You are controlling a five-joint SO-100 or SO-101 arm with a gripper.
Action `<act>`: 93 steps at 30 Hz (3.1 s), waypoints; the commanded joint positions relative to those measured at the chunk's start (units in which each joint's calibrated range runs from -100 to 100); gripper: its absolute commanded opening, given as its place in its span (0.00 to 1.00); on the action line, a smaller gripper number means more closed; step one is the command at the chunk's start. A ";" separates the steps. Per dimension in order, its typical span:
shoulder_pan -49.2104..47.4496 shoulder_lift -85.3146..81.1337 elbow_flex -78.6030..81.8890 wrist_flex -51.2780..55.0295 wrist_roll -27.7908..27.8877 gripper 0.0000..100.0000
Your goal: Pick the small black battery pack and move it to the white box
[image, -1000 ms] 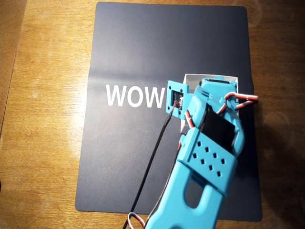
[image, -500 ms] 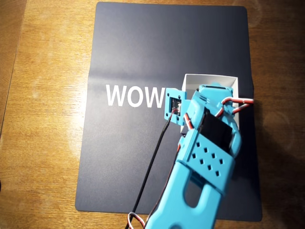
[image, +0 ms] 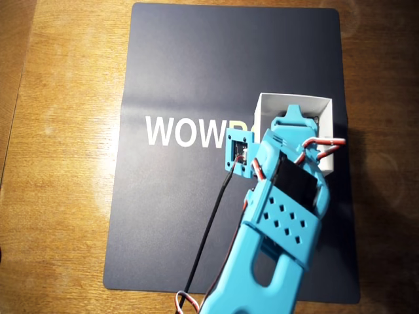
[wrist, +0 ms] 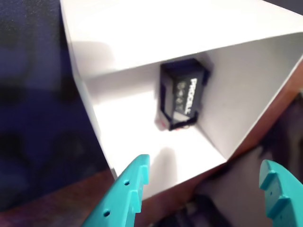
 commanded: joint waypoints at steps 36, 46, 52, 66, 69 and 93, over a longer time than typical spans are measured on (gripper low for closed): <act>-45.01 -17.90 -0.39 9.91 -7.65 0.26; -54.16 -18.08 8.41 11.40 -9.28 0.26; -53.34 -21.85 12.03 10.26 -9.28 0.26; -52.98 -51.66 35.71 11.14 -8.79 0.26; -52.98 -55.08 36.98 14.82 -8.84 0.21; -52.98 -72.79 46.41 25.34 -8.73 0.03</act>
